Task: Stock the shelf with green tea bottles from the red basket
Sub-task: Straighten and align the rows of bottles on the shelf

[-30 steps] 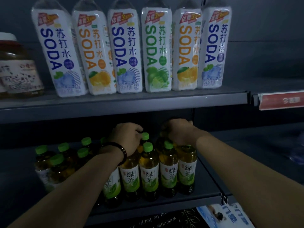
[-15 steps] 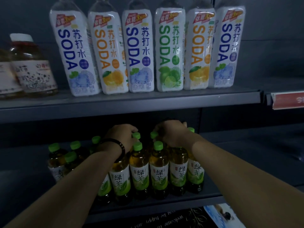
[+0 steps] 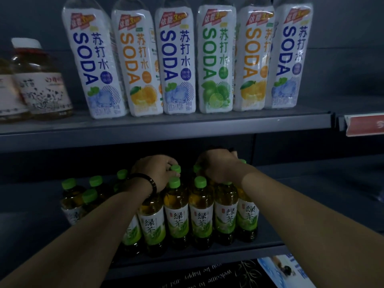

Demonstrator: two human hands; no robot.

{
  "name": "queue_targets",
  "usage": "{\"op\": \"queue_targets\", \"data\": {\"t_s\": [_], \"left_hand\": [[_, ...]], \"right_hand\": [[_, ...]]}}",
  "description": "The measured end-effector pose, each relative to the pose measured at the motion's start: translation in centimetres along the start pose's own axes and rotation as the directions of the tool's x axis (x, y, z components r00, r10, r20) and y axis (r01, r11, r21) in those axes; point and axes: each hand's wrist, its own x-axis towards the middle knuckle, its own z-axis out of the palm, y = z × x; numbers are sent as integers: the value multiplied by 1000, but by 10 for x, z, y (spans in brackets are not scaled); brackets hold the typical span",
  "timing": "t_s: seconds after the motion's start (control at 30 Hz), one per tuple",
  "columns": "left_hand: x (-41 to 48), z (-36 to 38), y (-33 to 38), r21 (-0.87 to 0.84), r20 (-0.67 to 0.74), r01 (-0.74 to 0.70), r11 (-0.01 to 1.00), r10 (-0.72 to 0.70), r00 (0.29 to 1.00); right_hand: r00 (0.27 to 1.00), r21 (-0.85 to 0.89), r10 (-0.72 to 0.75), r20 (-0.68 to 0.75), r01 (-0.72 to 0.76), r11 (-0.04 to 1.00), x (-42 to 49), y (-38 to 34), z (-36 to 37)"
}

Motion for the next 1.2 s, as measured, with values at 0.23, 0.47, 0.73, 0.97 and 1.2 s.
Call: {"op": "queue_targets", "data": {"t_s": [0.23, 0.47, 0.73, 0.97, 1.2], "left_hand": [[5, -17, -19, -73, 28, -32, 997, 35, 999], [-7, -50, -58, 59, 74, 6, 998, -11, 997], [3, -42, -63, 36, 140, -32, 999, 27, 990], [-1, -32, -59, 70, 55, -122, 990, 118, 991], [-2, -32, -68, 12, 46, -92, 996, 91, 995]], "right_hand": [[1000, 157, -4, -1, 4, 988, -4, -1, -2], [999, 63, -41, 9, 40, 997, 6, -35, 4], [983, 14, -62, 175, 61, 998, 32, -61, 10], [992, -49, -82, 97, 87, 995, 19, -59, 10], [983, -99, -137, 120, 149, 984, 17, -65, 4]]}}
